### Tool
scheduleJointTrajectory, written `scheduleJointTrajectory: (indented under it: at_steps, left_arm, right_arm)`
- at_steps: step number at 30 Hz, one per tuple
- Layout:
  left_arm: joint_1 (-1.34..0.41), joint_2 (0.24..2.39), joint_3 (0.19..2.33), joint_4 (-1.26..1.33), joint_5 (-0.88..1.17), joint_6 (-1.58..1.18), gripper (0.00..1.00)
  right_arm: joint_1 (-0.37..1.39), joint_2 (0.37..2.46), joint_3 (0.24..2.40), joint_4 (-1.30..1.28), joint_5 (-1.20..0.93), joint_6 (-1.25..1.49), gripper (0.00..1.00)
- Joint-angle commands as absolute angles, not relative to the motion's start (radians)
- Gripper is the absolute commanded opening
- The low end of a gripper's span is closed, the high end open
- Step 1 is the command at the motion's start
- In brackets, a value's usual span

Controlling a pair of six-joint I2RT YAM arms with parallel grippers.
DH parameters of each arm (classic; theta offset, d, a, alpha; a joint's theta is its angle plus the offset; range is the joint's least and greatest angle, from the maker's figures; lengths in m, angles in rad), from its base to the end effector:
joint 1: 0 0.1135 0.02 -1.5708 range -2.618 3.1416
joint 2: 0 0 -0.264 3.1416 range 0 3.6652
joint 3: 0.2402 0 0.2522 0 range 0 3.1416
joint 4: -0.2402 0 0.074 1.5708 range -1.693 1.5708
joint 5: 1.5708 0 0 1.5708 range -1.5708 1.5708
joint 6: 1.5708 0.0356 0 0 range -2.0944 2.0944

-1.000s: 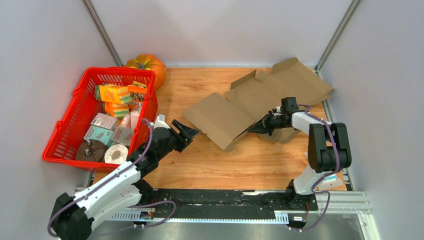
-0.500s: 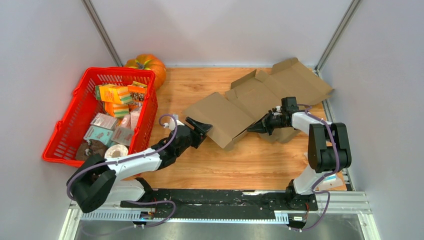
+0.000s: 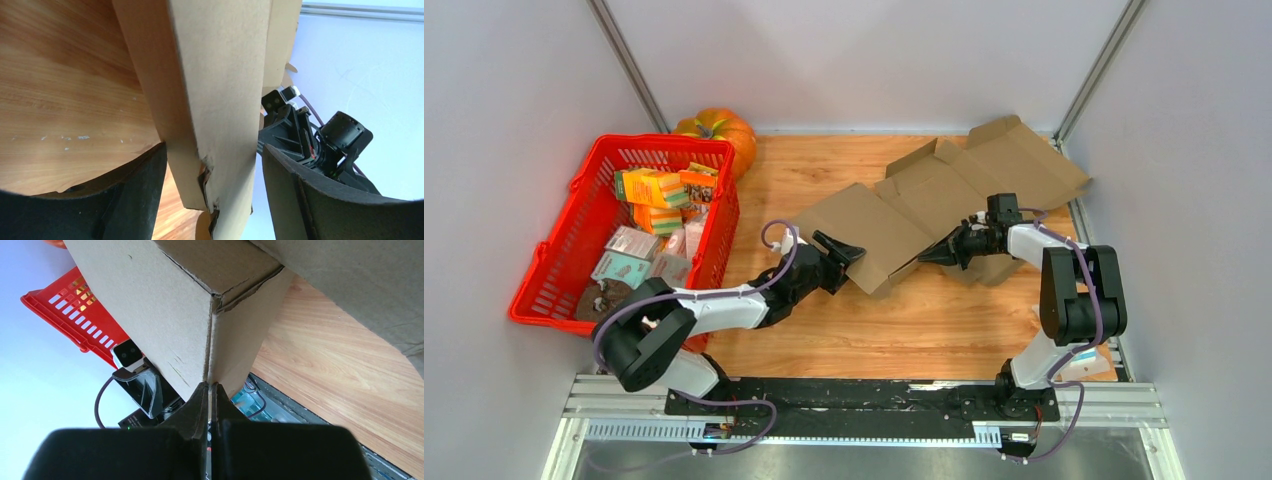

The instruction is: Fold the paper box

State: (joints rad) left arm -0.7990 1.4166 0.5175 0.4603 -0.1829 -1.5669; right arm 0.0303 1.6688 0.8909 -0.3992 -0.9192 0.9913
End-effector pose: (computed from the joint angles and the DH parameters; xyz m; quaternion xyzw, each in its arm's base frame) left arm 0.1982 -0.1944 0.1736 -0.3603 0.7610 -0.4652 0.2733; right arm 0.2981 0.0374 0.1588 -0.3293 -0.8195 -0.4652 0.0598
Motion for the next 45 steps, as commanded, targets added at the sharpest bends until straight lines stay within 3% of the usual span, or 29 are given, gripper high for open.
scheduleJointTrajectory:
  at_steps: [1, 6, 12, 24, 28, 29, 30, 31, 34, 39, 45]
  left_arm:
    - [-0.807, 1.477, 0.560, 0.569, -0.141, -1.597, 0.77]
    - [-0.807, 1.528, 0.534, 0.683, -0.146, -1.632, 0.78]
    - [-0.824, 1.444, 0.526, 0.523, -0.222, -1.618, 0.78]
    - [-0.838, 1.505, 0.502, 0.577, -0.184, -1.611, 0.79]
    - [-0.838, 1.496, 0.468, 0.607, -0.181, -1.577, 0.79]
    - [-0.838, 1.490, 0.462, 0.591, -0.181, -1.575, 0.79]
    - [-0.838, 1.479, 0.442, 0.586, -0.184, -1.574, 0.79]
    - [-0.838, 1.476, 0.434, 0.578, -0.187, -1.578, 0.79]
    - [-0.839, 1.486, 0.390, 0.618, -0.190, -1.588, 0.80]
    - [-0.836, 1.558, 0.359, 0.756, -0.157, -1.554, 0.80]
    - [-0.805, 1.644, 0.338, 0.946, -0.086, -1.528, 0.80]
  right_arm:
    - [0.020, 1.646, 0.893, -0.344, -0.939, 1.012, 0.00]
    - [0.020, 1.649, 0.897, -0.342, -0.939, 1.014, 0.00]
    - [0.018, 1.655, 0.890, -0.328, -0.946, 1.034, 0.00]
    - [0.020, 1.620, 0.856, -0.244, -0.979, 1.147, 0.00]
    - [0.021, 1.608, 0.896, -0.337, -0.933, 1.004, 0.00]
    - [0.023, 1.586, 0.905, -0.362, -0.910, 0.914, 0.02]
    - [0.034, 1.571, 0.929, -0.391, -0.890, 0.847, 0.11]
    - [0.035, 1.551, 0.954, -0.493, -0.856, 0.781, 0.39]
    - [0.060, 1.458, 1.023, -0.655, -0.680, 0.548, 0.65]
    - [0.123, 1.451, 1.121, -0.638, -0.487, 0.364, 0.76]
    - [0.140, 1.805, 1.488, -0.785, -0.500, 0.219, 0.62]
